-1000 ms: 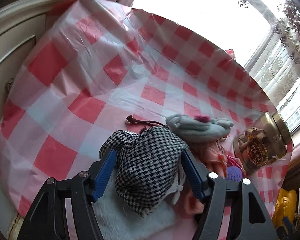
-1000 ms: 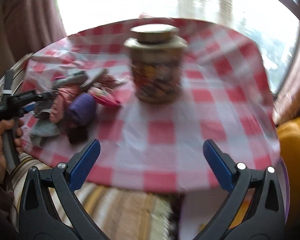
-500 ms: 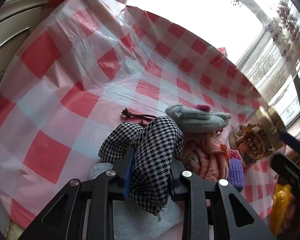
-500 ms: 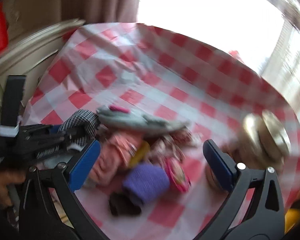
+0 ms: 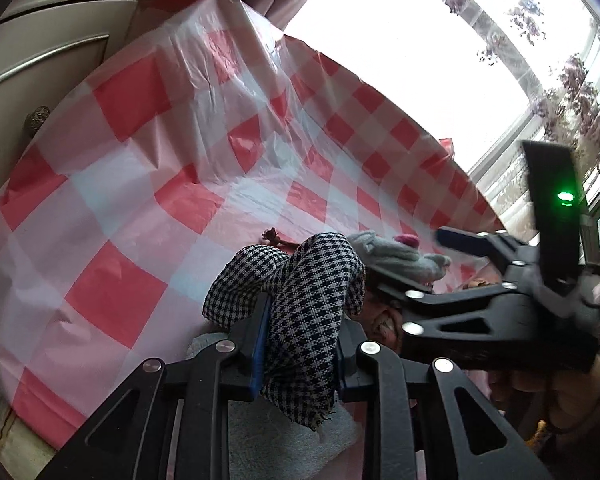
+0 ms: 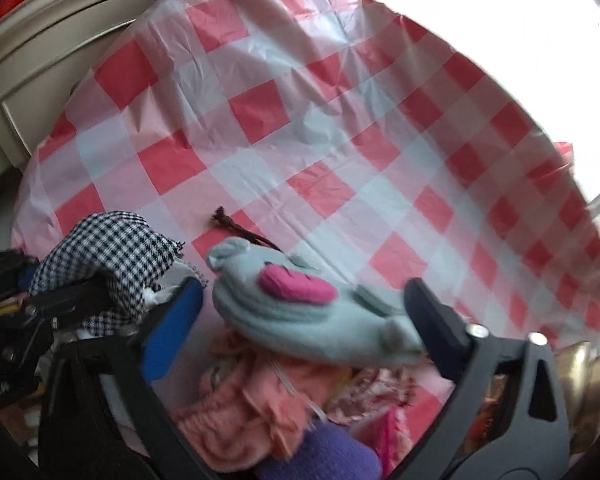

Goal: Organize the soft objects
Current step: 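Grasp the houndstooth cloth with the left tool while the right tool grasps the grey plush toy, then carry the cloth and plush toy to the box and release them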

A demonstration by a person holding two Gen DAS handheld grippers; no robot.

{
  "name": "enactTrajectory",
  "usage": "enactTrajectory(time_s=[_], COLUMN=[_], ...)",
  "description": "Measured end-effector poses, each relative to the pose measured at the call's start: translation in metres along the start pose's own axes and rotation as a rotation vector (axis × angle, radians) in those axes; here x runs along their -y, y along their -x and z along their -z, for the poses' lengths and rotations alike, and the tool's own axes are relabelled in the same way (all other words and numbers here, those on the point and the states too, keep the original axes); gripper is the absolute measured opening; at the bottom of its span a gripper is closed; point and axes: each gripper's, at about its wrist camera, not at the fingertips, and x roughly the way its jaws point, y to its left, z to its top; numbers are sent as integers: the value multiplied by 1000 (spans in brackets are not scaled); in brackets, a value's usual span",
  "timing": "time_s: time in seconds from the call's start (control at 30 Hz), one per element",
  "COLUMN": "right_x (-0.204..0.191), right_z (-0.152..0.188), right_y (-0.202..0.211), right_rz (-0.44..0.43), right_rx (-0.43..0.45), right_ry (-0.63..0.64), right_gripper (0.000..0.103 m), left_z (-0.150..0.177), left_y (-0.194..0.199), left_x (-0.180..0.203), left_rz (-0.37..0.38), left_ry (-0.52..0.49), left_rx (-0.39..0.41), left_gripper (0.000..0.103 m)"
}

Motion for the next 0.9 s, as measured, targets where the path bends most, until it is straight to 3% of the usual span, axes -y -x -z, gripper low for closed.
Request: enactTrajectory(time_s=[0.03,0.17,0.57,0.7,0.9], right_x=[2,19,57,56,50], right_z=[0,4,34,62,128], right_y=[-2,2,105,147,187], right_rz=[-30,-102,-8,6,26], right_rx=[-7,22,290,354,356], right_ry=[-21,-158,-339,-380,-446], right_gripper=[53,45,42,42,42], left_z=[0,-2,0,5,24], left_y=[3,14,36,47,64], left_x=[0,1,12,20,41], left_rz=[10,51,113,129,171], left_ry=[3,11,-8,-27,-82], left_rx=[11,64,157,178,156], left_gripper=[26,26,26,26,26])
